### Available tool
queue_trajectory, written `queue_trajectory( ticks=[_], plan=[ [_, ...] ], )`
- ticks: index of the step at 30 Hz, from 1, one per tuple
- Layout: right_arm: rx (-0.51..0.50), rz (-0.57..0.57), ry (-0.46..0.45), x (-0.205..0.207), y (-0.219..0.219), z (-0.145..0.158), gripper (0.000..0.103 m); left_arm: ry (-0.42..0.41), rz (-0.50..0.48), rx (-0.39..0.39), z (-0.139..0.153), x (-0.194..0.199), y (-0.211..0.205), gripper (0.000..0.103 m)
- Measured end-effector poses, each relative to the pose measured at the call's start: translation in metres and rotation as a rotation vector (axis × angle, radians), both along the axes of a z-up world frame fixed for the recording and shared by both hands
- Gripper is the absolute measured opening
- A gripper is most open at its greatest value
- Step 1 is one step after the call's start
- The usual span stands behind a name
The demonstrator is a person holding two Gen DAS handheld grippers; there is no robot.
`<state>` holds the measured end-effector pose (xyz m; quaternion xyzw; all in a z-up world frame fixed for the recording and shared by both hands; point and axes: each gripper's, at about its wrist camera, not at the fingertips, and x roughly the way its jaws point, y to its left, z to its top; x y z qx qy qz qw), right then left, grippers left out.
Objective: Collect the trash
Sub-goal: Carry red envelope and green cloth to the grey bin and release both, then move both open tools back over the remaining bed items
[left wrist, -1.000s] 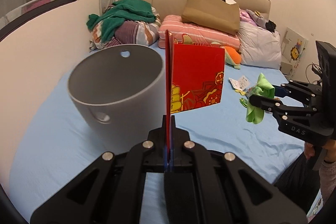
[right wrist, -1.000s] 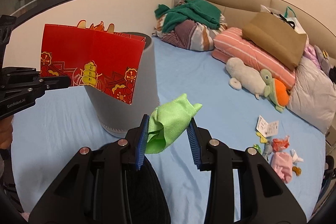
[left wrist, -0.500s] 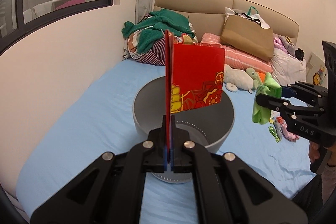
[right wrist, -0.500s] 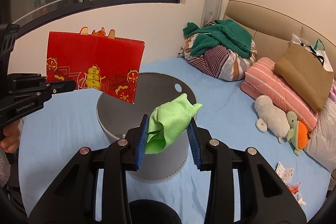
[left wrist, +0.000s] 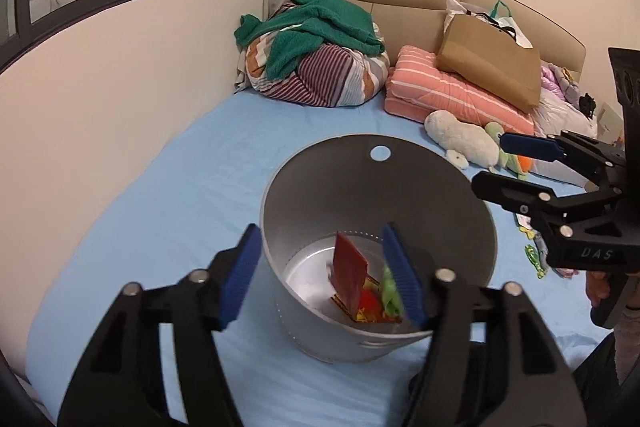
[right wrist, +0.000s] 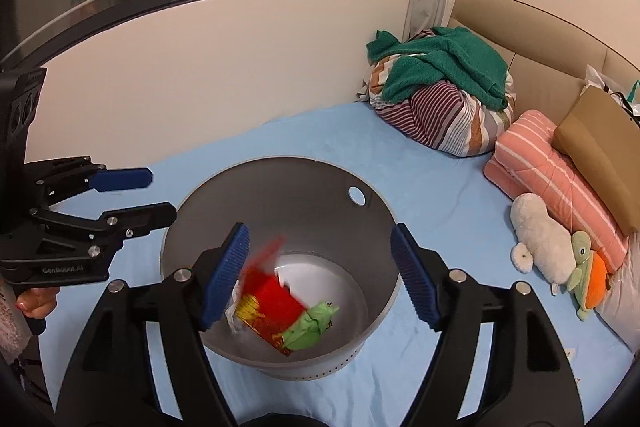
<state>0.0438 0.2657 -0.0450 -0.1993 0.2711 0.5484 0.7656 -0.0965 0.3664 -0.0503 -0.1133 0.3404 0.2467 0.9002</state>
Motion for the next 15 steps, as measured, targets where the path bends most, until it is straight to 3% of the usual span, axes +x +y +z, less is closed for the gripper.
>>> queue_trajectory(
  ticks=[7,15],
  plan=[
    [-0.016,-0.028,0.0,0.011,-0.015,-0.012,0.07,0.03,-0.021,0.028,-0.006,0.014,-0.013,0.067],
    [-0.041,-0.144,-0.004,0.025,-0.082,-0.036,0.07,0.045,-0.129,0.075,-0.009,0.04,-0.064,0.067]
  ],
)
